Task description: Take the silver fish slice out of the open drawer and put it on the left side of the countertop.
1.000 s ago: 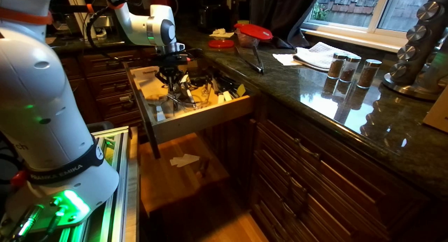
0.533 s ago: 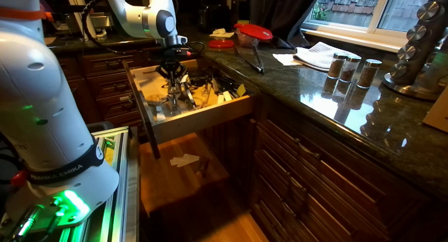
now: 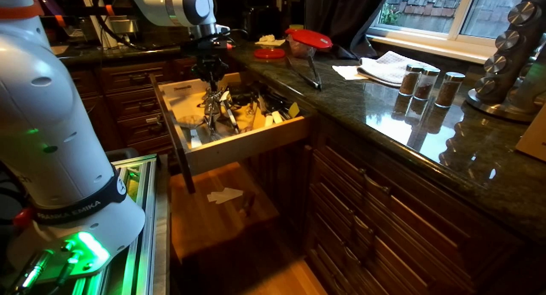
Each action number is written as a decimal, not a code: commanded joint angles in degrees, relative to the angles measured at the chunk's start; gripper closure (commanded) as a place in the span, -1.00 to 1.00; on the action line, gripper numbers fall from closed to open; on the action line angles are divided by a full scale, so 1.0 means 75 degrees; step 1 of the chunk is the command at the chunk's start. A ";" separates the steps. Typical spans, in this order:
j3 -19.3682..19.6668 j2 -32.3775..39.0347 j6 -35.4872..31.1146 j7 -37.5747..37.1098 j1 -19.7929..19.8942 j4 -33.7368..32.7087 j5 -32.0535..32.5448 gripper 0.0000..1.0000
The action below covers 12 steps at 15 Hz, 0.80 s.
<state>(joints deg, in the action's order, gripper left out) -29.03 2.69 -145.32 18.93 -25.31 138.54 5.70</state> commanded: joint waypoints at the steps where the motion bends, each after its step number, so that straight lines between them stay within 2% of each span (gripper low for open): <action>1: 0.0102 -0.0912 0.1137 -0.0443 -0.0090 -0.0142 0.0363 0.98; 2: 0.0127 -0.1059 0.1513 -0.0559 -0.0073 -0.0267 0.0722 0.98; 3: 0.0145 -0.0612 0.0935 -0.0216 -0.0097 -0.0226 0.0308 0.92; 5: 0.0180 -0.0900 0.1324 -0.0339 -0.0098 -0.0321 0.0546 0.92; 8: 0.0188 -0.0982 0.1372 -0.0375 -0.0099 -0.0310 0.0612 0.92; 9: 0.0189 -0.0980 0.1372 -0.0381 -0.0098 -0.0302 0.0621 0.98; 12: 0.0412 -0.0910 0.1535 -0.0462 0.0181 -0.0725 0.1551 0.98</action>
<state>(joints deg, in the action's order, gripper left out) -27.56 -4.61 -135.16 16.05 -25.19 136.00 12.34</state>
